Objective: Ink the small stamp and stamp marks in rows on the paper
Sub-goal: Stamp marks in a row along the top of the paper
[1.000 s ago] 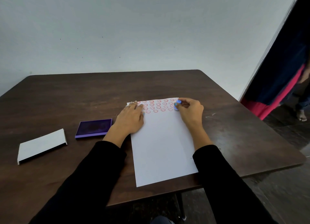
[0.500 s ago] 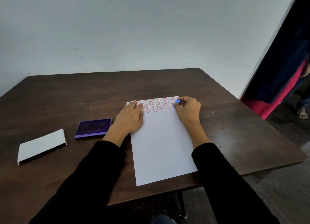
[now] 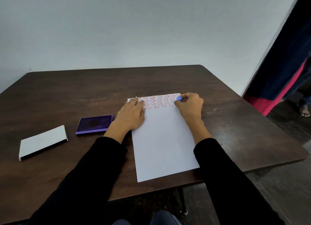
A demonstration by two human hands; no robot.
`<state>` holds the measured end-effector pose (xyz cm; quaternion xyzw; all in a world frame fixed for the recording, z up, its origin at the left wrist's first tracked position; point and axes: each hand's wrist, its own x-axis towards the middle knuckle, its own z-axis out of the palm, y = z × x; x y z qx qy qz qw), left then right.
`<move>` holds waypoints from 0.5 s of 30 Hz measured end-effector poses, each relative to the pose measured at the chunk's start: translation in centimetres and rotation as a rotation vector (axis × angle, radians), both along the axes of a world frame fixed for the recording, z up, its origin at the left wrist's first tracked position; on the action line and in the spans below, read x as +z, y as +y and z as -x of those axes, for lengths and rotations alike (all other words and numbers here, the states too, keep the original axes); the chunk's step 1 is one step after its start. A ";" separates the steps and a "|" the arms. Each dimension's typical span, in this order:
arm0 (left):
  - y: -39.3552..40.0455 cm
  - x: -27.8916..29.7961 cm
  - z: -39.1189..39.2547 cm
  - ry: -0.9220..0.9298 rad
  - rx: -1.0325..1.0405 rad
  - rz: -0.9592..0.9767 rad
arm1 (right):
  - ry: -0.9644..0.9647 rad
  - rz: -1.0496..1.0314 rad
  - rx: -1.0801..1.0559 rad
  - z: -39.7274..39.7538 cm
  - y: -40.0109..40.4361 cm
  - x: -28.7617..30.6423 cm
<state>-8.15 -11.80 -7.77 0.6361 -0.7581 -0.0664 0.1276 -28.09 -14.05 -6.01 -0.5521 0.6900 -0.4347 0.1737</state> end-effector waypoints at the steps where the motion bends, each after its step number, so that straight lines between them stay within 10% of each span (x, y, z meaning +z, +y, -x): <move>1: 0.0 0.0 0.0 0.000 0.001 0.004 | -0.007 -0.009 -0.005 0.0 0.0 0.1; 15: 0.1 0.2 0.0 -0.007 0.003 -0.006 | -0.022 -0.033 -0.040 -0.5 0.1 -0.2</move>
